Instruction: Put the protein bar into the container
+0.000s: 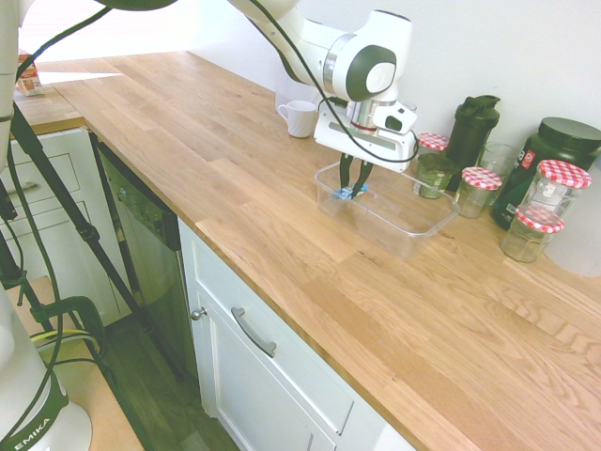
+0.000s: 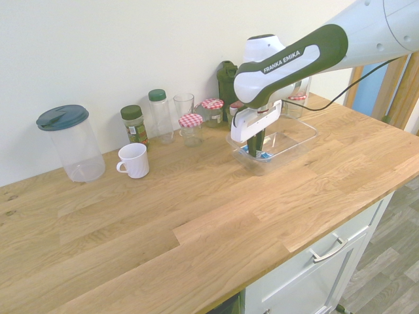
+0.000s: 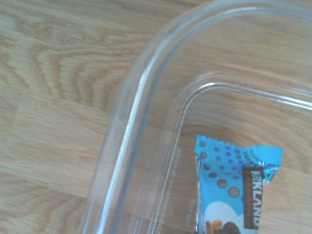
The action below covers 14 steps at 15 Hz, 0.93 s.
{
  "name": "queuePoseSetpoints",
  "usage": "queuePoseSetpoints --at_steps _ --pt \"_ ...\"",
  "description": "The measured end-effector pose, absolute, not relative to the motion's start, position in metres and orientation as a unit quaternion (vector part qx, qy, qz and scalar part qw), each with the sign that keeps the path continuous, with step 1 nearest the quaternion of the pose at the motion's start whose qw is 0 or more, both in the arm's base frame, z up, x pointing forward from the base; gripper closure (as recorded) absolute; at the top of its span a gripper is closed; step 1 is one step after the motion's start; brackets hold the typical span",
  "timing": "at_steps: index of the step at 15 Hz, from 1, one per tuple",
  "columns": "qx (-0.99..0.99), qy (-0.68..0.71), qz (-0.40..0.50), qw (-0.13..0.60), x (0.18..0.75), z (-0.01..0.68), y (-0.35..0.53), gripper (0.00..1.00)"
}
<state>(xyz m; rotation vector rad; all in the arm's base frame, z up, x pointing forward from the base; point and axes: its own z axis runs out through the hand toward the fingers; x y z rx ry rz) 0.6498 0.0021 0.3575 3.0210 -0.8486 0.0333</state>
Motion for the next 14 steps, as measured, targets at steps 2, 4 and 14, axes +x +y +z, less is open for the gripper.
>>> queuePoseSetpoints --at_steps 2,4,14 --pt "0.962 -0.273 0.011 0.002 0.65 0.358 0.0 0.0" --pt "0.961 -0.275 0.012 0.003 0.65 0.358 -0.003 0.0" --pt "0.954 -0.293 0.061 -0.008 0.643 0.419 -0.019 0.0"
